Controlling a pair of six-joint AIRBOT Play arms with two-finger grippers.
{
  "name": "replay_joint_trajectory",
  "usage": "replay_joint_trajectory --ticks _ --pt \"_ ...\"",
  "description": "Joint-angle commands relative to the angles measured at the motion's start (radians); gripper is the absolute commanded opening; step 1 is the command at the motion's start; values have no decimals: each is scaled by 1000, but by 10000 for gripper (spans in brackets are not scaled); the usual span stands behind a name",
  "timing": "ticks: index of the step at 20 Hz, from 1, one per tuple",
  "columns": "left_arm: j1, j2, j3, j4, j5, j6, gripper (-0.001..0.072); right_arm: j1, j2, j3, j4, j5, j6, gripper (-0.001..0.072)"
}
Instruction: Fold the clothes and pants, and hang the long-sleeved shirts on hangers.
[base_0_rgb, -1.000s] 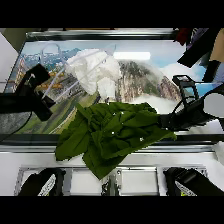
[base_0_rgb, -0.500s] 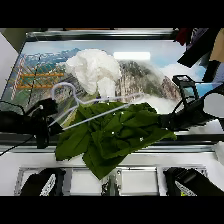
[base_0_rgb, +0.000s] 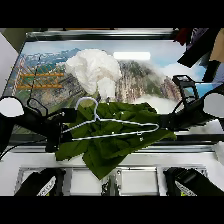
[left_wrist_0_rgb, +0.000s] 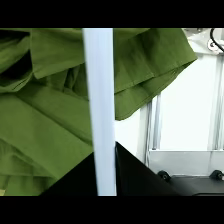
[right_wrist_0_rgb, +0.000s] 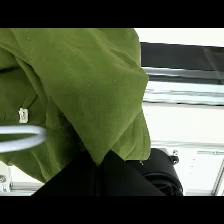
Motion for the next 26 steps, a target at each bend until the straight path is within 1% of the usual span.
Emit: replay_joint_trajectory --ticks 1,3,5,8,11,14,15,17,20,23,26 --pt "-61 -51 0 -3 72 1 15 0 0 1 0 0 0 15" --pt "-84 -84 0 -4 146 -11 16 0 0 1 0 0 0 15" --pt "-85 -119 0 -36 190 -39 16 0 0 1 0 0 0 15" --pt "-93 -171 0 -74 194 -34 15 0 0 1 0 0 0 15" --pt "-145 -204 0 -82 200 6 16 0 0 1 0 0 -11 15" --pt "-188 -216 0 -87 243 6 16 0 0 1 0 1 -8 15" --pt "-192 -216 0 -110 250 6 16 0 0 1 0 0 -9 15" --pt "-192 -216 0 -154 248 23 16 -2 0 3 -13 -30 -57 14" --pt "-192 -216 0 -158 250 48 16 -2 -16 44 -29 -134 -69 14" --pt "-192 -216 0 -158 246 48 16 -2 -61 112 -39 -137 -125 13" --pt "-192 -216 0 -158 237 47 16 -2 -92 148 -127 -124 -129 13"
